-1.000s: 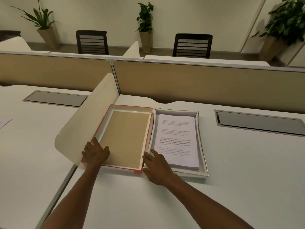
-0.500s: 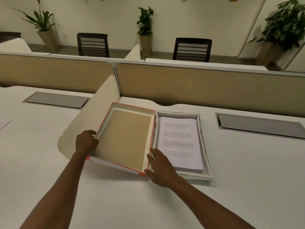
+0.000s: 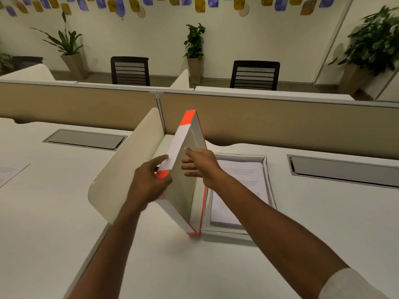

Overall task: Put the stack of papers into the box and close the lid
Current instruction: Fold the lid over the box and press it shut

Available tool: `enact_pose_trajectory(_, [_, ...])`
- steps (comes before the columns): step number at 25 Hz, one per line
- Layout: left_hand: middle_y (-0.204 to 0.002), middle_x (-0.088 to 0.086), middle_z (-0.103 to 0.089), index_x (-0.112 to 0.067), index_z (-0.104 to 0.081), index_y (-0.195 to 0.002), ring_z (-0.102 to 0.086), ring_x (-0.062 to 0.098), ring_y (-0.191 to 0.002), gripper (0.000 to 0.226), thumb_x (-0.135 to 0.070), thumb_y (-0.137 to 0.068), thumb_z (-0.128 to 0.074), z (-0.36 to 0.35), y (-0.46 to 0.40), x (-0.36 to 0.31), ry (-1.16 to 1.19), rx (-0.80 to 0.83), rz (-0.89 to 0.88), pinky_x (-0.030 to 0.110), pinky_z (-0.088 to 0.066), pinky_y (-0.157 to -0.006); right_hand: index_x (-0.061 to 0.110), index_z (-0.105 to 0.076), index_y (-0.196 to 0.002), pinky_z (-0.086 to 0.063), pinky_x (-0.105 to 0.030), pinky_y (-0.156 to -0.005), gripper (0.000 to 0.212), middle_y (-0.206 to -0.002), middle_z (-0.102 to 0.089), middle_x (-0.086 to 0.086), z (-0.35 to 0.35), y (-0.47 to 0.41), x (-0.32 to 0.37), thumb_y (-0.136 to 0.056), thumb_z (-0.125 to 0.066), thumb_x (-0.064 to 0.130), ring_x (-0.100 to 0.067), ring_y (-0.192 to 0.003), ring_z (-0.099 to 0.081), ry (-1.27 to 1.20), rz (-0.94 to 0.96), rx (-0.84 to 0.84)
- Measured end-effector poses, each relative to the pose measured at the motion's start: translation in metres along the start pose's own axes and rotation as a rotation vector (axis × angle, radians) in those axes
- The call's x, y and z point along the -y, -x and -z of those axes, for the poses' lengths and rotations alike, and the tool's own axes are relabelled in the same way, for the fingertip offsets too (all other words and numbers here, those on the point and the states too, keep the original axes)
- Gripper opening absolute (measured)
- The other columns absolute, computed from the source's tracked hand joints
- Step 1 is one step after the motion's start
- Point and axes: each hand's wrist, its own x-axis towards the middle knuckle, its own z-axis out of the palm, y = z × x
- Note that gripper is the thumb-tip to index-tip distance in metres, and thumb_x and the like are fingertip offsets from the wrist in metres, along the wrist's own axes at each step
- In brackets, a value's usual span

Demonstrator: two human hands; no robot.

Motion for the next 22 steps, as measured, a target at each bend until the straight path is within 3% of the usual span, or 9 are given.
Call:
enact_pose_trajectory(3, [-0.142, 0.001, -0.061, -0.022, -0.056, -0.144, -0.061, 0.023, -0.114, 0.069, -0.014, -0.080, -0.080, -0.026, 0.015, -0.015, -0.013, -0.021, -0.046, 0.042, -0.056, -0.097, 0.020, -0.062, -0.089, -0.062, -0.032, -0.059, 0.012, -0.105, -0.074, -0.011, -0.004, -0.003, 0.005, -0.095, -0.065, 0.030, -0.026, -0.085, -0.074, -0.064, -0.078, -0.002])
enact_pose_trajectory(5, [-0.143, -0.005, -0.058, -0.024, -0.049, -0.149, -0.060, 0.022, -0.120, 0.082, -0.033, -0.076, -0.086, -0.033, 0.021, -0.017, -0.030, 0.051, -0.072, 0.047, -0.056, -0.100, 0.017, -0.062, -0.098, -0.061, -0.031, -0.061, 0.006, -0.116, -0.070, -0.011, -0.001, -0.003, -0.004, -0.096, -0.064, 0.023, -0.025, -0.088, -0.071, -0.093, -0.080, -0.030])
enact_pose_trajectory(7, [-0.135, -0.016, -0.055, -0.033, -0.045, -0.149, -0.059, 0.013, -0.116, 0.093, -0.060, -0.068, -0.081, -0.038, 0.021, -0.018, 0.001, 0.130, -0.075, 0.037, -0.060, -0.090, 0.011, -0.061, -0.115, -0.062, -0.034, -0.068, 0.020, -0.121, -0.068, -0.010, 0.010, -0.002, -0.010, -0.096, -0.063, 0.019, -0.030, -0.099, -0.069, -0.129, -0.072, -0.065])
enact_pose_trajectory(10, [-0.132, -0.016, -0.060, -0.036, -0.053, -0.142, -0.061, 0.007, -0.113, 0.081, -0.078, -0.073, -0.062, -0.049, 0.009, -0.004, 0.135, 0.079, -0.001, 0.024, -0.055, -0.082, 0.005, -0.062, -0.119, -0.062, -0.039, -0.077, 0.025, -0.118, -0.071, -0.013, 0.038, 0.000, -0.010, -0.096, -0.063, 0.014, -0.031, -0.102, -0.070, -0.200, -0.085, -0.086])
enact_pose_trajectory(13, [-0.143, 0.006, -0.060, -0.021, -0.058, -0.138, -0.059, 0.026, -0.128, 0.081, -0.078, -0.083, -0.043, -0.073, -0.009, 0.038, 0.220, 0.132, 0.240, 0.049, -0.050, -0.107, 0.007, -0.067, -0.106, -0.059, -0.033, -0.066, 0.014, -0.104, -0.074, -0.011, 0.069, 0.008, -0.011, -0.095, -0.065, 0.014, -0.024, -0.089, -0.072, -0.218, -0.103, -0.124])
enact_pose_trajectory(15, [-0.145, 0.012, -0.056, -0.015, -0.057, -0.138, -0.055, 0.031, -0.131, 0.076, -0.072, -0.093, -0.035, -0.095, -0.013, 0.064, 0.161, 0.249, 0.413, 0.052, -0.044, -0.113, 0.007, -0.069, -0.110, -0.057, -0.032, -0.064, 0.017, -0.102, -0.075, -0.010, 0.091, 0.013, -0.013, -0.094, -0.066, 0.014, -0.023, -0.085, -0.071, -0.225, -0.097, -0.161])
enact_pose_trajectory(17, [-0.137, 0.012, -0.058, -0.016, -0.062, -0.124, -0.058, 0.028, -0.117, 0.065, -0.069, -0.096, -0.035, -0.115, -0.014, 0.085, 0.114, 0.354, 0.501, 0.045, -0.049, -0.105, 0.011, -0.067, -0.113, -0.058, -0.036, -0.069, 0.020, -0.107, -0.073, -0.010, 0.113, 0.019, -0.015, -0.094, -0.066, 0.016, -0.025, -0.090, -0.070, -0.233, -0.089, -0.215])
enact_pose_trajectory(20, [-0.141, 0.013, -0.055, -0.014, -0.052, -0.140, -0.058, 0.032, -0.119, 0.068, -0.065, -0.096, -0.042, -0.137, -0.017, 0.103, 0.136, 0.387, 0.561, 0.044, -0.054, -0.097, 0.019, -0.064, -0.104, -0.059, -0.042, -0.072, 0.012, -0.109, -0.071, -0.010, 0.138, 0.026, -0.024, -0.095, -0.065, 0.026, -0.030, -0.097, -0.069, -0.214, -0.077, -0.288])
enact_pose_trajectory(22, [-0.145, 0.016, -0.053, -0.012, -0.050, -0.144, -0.058, 0.034, -0.118, 0.070, -0.063, -0.095, -0.048, -0.147, -0.021, 0.105, 0.182, 0.349, 0.566, 0.044, -0.056, -0.094, 0.021, -0.062, -0.110, -0.060, -0.045, -0.075, 0.022, -0.113, -0.069, -0.008, 0.151, 0.029, -0.030, -0.093, -0.067, 0.033, -0.032, -0.101, -0.068, -0.121, -0.066, -0.343])
